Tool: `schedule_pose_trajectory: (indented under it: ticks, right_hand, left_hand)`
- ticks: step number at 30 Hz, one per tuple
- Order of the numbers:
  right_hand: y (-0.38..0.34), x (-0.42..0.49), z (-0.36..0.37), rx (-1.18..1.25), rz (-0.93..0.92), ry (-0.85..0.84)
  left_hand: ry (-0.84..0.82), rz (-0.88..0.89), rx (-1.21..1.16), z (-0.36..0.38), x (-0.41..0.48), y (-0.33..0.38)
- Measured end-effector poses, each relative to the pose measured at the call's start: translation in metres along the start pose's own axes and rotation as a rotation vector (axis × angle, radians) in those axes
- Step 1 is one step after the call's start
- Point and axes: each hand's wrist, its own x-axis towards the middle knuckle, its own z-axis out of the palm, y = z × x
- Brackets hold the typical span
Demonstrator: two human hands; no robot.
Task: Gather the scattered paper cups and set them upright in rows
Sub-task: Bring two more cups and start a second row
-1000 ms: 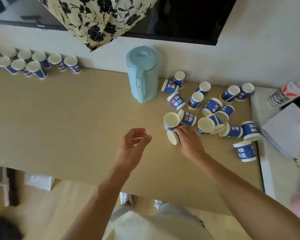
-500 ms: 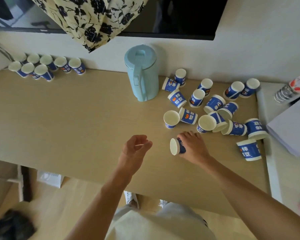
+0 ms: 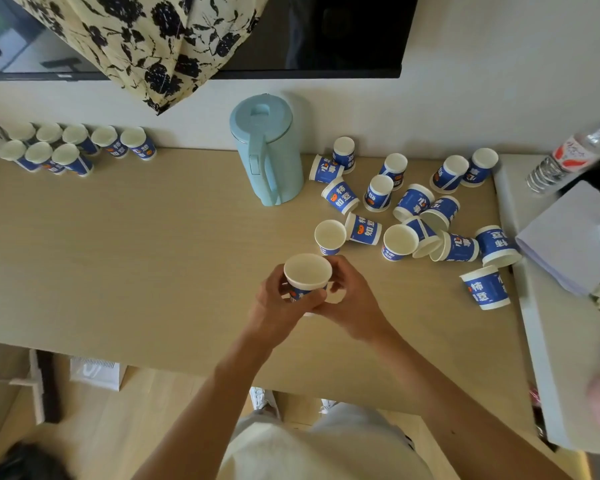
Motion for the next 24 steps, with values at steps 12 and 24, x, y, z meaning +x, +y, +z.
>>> schedule_pose_trajectory:
  ticks: [12,24]
  right_hand:
    - [0.036,0.081,-0.039,-0.926,-0.024,0.154]
    - [0.061,0.124,-0.02,-1.272,-0.028,0.064]
  left_hand:
    - [0.188,-0.011,0.002,-0.032,-0.015,-0.008]
    - [0.264,-0.038,0.025,-0.049,-0.037,-0.013]
